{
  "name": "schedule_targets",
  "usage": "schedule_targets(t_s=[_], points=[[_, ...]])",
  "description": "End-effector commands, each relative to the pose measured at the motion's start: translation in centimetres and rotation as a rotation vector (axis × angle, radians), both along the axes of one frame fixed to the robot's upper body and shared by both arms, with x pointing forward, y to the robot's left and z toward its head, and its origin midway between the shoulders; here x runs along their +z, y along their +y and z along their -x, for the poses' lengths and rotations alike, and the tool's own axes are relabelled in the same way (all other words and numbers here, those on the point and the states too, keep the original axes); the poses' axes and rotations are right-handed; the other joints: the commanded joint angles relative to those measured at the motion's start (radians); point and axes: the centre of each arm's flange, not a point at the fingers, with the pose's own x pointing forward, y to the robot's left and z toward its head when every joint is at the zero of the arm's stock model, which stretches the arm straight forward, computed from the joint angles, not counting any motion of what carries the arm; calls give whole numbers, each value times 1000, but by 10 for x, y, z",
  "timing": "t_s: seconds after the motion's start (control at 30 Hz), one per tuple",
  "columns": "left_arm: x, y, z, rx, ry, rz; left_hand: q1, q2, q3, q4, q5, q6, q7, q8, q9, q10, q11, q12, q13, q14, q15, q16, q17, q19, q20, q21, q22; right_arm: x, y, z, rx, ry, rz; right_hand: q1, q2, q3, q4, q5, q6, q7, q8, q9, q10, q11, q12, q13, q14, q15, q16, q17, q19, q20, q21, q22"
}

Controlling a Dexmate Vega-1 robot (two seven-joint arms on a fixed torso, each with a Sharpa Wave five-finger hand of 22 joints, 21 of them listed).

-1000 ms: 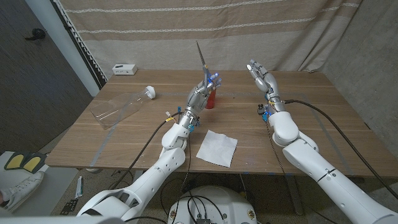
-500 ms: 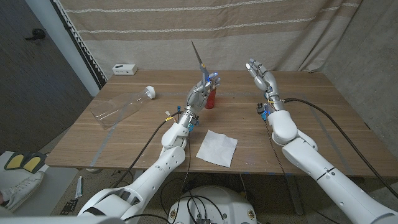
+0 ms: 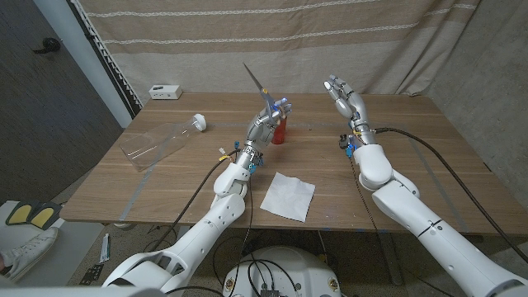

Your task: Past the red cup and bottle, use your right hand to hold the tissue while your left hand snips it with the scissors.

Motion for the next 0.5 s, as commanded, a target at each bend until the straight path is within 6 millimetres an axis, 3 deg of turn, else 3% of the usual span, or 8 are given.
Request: schedule_targets(t_s=[0.03,0.23,0.37,0.43,0.5], points=[[4,-1,0,-43,-2,-18,-19,32,6,33,9,-6,-2,-8,0,-8,-10,-16,2,3,-176,0,7,5,-67,1,8,4,1,1,-4,-13,5,-3,7,0,-7,5,12,0,8,4,11,-4,4,1,6,-133,4,1,1,8,-3,3],[4,-3,0,-50,12,-9,-9,93,22,40,8,-15,-4,-17,1,-22,-10,-22,8,-8,-181,-7,12,-2,-61,6,11,3,2,2,-3,-12,7,-3,7,-1,-7,5,14,-1,8,4,13,-4,5,1,8,-133,4,0,1,7,-3,3],[5,-3,3,-41,20,-1,64,147,14,-5,-6,-3,-5,-13,4,-1,-11,-14,14,6,-187,9,31,1,-64,18,11,2,2,3,1,-13,5,-3,7,-1,-7,5,15,0,8,4,15,-5,6,1,8,-133,4,-1,3,7,-2,3],[6,-4,4,-42,27,2,83,145,3,-14,-8,9,-3,-7,5,0,-11,-14,16,9,-184,11,35,1,-64,22,11,2,2,3,2,-16,2,-3,7,-1,-7,5,16,0,8,4,15,-5,6,1,8,-133,4,-2,4,9,-2,3],[6,-5,5,-40,31,3,74,117,-8,-10,-6,5,-2,-7,5,3,-9,-13,18,17,-179,9,35,3,-67,25,11,2,2,4,3,-19,3,-4,8,-1,-7,6,17,0,8,4,15,-5,6,1,9,-133,4,-2,3,9,-2,3]])
